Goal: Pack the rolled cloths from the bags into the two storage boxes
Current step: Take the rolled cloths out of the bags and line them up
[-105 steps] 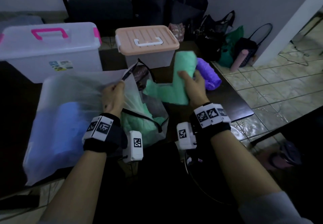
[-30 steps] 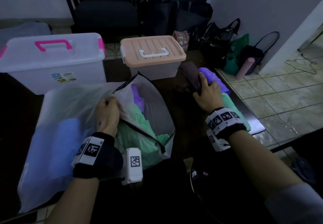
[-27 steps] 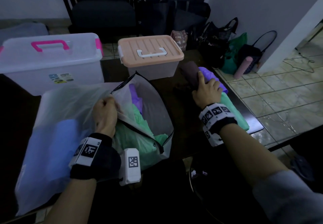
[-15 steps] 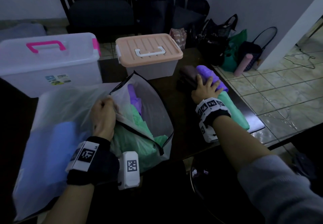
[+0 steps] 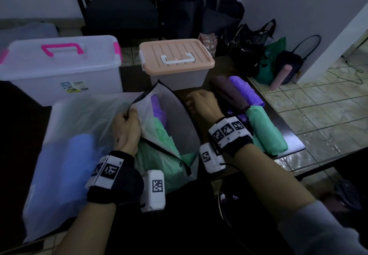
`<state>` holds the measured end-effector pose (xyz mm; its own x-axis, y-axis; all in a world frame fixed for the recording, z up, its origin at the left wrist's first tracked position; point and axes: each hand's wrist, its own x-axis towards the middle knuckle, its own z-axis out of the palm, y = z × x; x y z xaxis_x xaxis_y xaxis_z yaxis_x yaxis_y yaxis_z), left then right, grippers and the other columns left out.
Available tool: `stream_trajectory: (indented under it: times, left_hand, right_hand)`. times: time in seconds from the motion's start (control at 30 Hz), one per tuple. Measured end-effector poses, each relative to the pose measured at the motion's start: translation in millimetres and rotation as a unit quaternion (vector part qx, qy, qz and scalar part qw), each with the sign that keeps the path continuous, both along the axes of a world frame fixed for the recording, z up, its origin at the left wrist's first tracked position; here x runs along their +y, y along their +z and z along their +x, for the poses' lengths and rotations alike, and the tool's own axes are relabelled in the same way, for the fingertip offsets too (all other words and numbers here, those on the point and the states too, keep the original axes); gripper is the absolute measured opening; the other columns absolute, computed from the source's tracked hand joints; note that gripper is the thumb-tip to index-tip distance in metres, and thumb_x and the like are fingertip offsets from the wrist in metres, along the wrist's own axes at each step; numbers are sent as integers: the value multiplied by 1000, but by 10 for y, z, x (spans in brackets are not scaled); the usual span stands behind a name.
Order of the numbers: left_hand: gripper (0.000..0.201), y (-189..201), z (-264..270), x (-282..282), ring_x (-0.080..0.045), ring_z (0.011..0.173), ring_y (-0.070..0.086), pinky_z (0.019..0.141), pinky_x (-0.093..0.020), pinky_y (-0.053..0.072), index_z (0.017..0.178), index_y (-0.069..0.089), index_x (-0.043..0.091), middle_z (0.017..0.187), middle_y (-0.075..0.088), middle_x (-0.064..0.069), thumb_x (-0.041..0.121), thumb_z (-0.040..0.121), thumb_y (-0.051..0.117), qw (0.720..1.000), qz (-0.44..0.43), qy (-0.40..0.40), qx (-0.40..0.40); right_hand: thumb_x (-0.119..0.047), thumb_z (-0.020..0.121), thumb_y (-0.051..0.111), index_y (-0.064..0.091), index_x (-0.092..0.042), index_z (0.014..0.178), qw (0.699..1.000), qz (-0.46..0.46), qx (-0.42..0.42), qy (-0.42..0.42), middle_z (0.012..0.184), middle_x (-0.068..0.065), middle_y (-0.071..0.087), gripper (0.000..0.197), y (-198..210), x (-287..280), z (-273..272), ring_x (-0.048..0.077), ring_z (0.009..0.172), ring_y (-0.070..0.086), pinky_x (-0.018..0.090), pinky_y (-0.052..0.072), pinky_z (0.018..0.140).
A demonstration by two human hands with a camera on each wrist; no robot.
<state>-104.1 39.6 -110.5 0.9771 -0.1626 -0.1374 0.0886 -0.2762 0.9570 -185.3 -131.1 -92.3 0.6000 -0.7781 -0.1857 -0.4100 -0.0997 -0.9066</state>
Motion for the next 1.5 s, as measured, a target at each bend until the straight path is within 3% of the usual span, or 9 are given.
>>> stream_trajectory:
  times: [0.13, 0.27, 0.37, 0.63, 0.97, 1.13, 1.37, 1.43, 1.5]
  left_hand:
    - [38, 0, 7, 1, -39, 99, 57, 76, -39, 42, 84, 56, 2, 91, 61, -22, 36, 96, 44, 1000, 17, -4, 0]
    - [45, -28, 31, 7, -38, 100, 57, 81, -41, 44, 105, 56, -3, 107, 60, -25, 38, 95, 42, 1000, 19, -11, 10]
    - [42, -11, 12, 10, -36, 99, 57, 74, -35, 39, 105, 56, -3, 100, 60, -21, 36, 96, 42, 1000, 20, -8, 10]
    - [42, 4, 4, 5, -35, 97, 57, 71, -31, 36, 104, 56, -3, 91, 57, -16, 36, 97, 42, 1000, 10, -16, 18]
    - [44, 17, 6, -8, -33, 106, 55, 89, -39, 42, 108, 55, -2, 112, 60, -21, 37, 97, 41, 999, 9, -16, 26]
    - [45, 30, -5, 6, -35, 104, 56, 84, -38, 42, 108, 56, -3, 112, 60, -23, 38, 97, 40, 999, 8, -16, 27]
    - [39, 60, -29, 18, -31, 98, 55, 80, -35, 40, 103, 57, 3, 106, 60, -19, 37, 98, 39, 999, 9, -25, 28]
    - [44, 66, -36, 24, -34, 92, 56, 71, -31, 37, 106, 56, -3, 98, 58, -22, 37, 98, 39, 999, -1, -26, 28]
    - [45, 66, -37, 26, -31, 82, 53, 70, -31, 37, 108, 55, -5, 94, 56, -24, 37, 98, 40, 999, -17, -29, 36]
  right_hand:
    - [-22, 100, 28, 35, -12, 62, 950, 295, 54, 90, 41, 1, 33, 40, -72, 335, 275, 12, 31, 29, 15, 21, 36]
    - [-19, 95, 43, 63, 0, 84, 998, 48, 22, 21, 77, 11, 61, 30, 24, 385, 356, 22, 67, 56, 31, 46, 63]
    - [-19, 97, 43, 61, -10, 77, 995, 71, -46, 54, 74, 7, 61, 28, 138, 427, 366, 21, 71, 58, 37, 52, 76]
    - [-34, 100, 35, 41, -16, 69, 956, 248, 106, 112, 64, 3, 38, 36, -9, 522, 423, 13, 44, 40, 12, 31, 31]
    - [-72, 86, 29, 50, -5, 79, 915, 365, 137, 100, 63, 9, 46, 71, -16, 353, 508, 19, 57, 38, 27, 35, 55]
    - [-92, 56, 40, 40, -10, 138, 922, 338, 148, 114, 138, 15, 45, 115, -157, 372, 614, 35, 121, 46, 49, 35, 105]
    - [-81, 81, 17, 50, -13, 124, 905, 390, 92, 143, 105, 14, 54, 87, -107, 309, 565, 28, 94, 52, 41, 43, 93]
    - [-77, 83, 25, 54, -11, 110, 909, 377, 91, 151, 92, 12, 53, 76, -95, 355, 560, 25, 80, 51, 35, 45, 73]
    - [-69, 82, 39, 55, -9, 116, 918, 362, 89, 134, 104, 14, 58, 71, -87, 407, 563, 27, 91, 56, 35, 45, 80]
